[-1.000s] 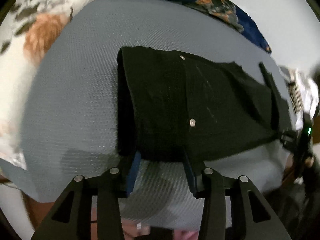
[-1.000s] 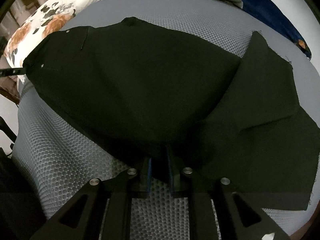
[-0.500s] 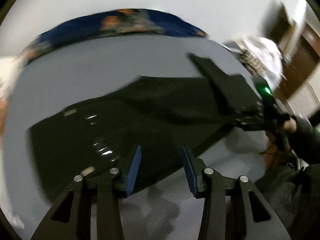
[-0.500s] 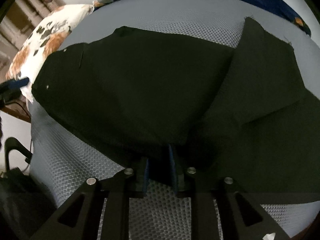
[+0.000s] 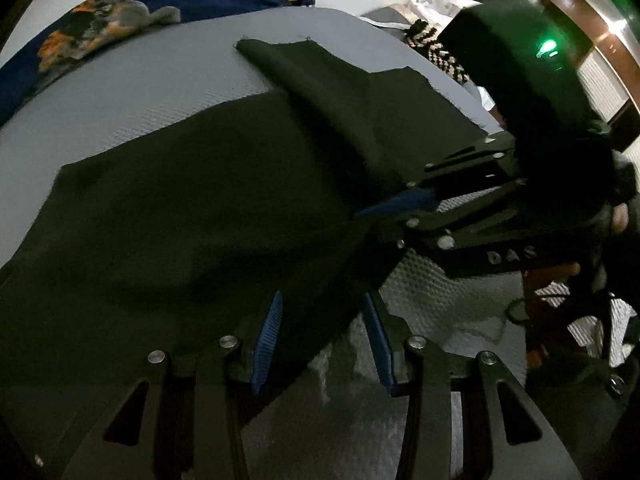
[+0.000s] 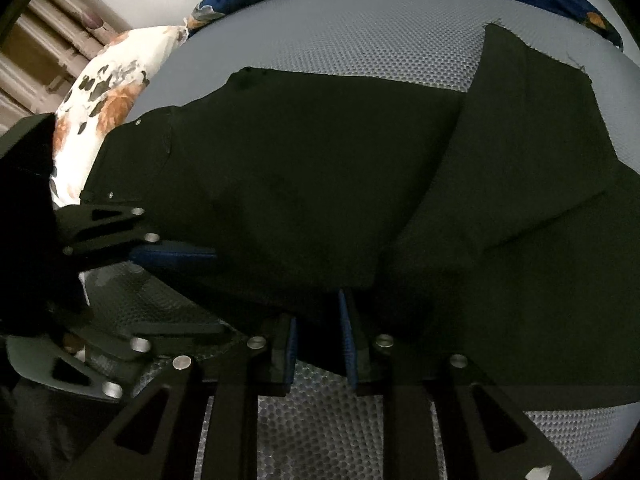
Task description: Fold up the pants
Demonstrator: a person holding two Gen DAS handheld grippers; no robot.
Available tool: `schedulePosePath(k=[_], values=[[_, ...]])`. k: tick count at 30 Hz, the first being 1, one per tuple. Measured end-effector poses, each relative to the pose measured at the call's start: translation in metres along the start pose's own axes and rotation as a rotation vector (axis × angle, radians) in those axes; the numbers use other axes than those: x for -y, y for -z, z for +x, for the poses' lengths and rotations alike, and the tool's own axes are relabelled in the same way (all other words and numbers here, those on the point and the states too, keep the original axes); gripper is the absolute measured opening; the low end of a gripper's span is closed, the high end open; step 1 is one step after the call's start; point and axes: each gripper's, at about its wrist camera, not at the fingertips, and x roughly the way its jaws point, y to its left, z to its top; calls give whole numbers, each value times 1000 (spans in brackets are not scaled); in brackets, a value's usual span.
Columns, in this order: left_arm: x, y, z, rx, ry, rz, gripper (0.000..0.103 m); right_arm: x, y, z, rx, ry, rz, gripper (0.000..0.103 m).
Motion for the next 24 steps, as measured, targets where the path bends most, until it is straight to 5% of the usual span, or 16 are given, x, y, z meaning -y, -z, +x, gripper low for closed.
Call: schedulePosePath(k=[3, 12, 17, 24], values=[[-2, -3, 7, 3, -6, -3, 16, 0, 0, -1, -18, 6, -12, 21], [-15, 4, 5, 21, 58, -87, 13, 35, -9, -46, 90, -26, 45, 38], [-15, 5, 4, 40, 93, -129, 13, 89, -48, -45, 176, 41, 202, 39], [-24, 13, 4, 32, 130, -169, 13, 120, -112, -14, 146, 114, 248, 40]])
